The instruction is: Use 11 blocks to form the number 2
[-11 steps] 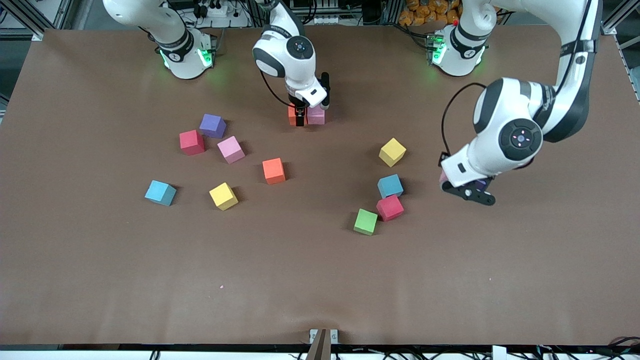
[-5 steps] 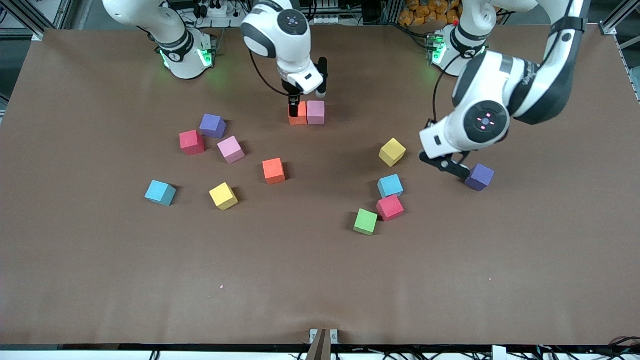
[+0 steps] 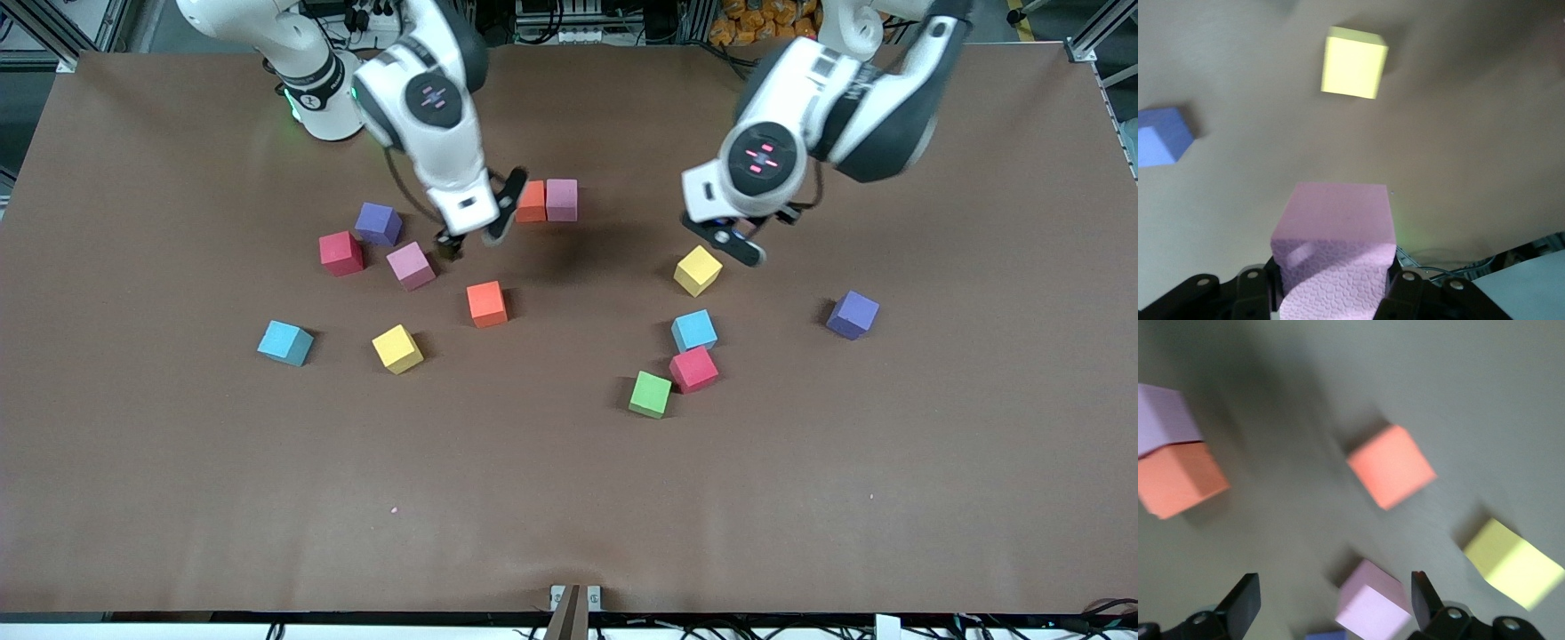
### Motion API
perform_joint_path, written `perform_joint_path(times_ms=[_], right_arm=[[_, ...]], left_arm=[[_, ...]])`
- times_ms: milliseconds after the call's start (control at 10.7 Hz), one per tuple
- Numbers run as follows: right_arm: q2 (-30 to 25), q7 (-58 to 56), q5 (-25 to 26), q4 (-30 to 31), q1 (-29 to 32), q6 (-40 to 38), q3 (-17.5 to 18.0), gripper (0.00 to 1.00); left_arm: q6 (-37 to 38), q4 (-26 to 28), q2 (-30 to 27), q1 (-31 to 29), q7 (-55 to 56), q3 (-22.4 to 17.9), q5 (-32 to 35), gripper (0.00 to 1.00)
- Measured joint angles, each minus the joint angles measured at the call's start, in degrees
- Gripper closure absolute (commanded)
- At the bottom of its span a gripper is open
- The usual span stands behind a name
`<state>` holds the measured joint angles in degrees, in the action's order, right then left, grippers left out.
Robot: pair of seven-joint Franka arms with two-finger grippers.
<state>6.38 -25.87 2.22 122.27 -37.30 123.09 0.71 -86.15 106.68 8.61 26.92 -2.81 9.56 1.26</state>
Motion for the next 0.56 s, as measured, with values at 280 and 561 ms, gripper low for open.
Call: perform_joint_path(times_ms=[280, 561], right_arm=[[-0.1, 1.5, 0.0, -0.5, 9.2, 0.8, -0.3, 0.0], [2.8, 9.0, 0.0, -0.6, 11.8, 6.0, -0.4, 0.0]], left_arm=[[-2.9, 0.6, 2.9, 0.4, 0.9, 8.3, 2.9, 0.9], [-13.6, 2.6, 8.0, 0.8, 0.9, 14.5, 3.1, 0.9]])
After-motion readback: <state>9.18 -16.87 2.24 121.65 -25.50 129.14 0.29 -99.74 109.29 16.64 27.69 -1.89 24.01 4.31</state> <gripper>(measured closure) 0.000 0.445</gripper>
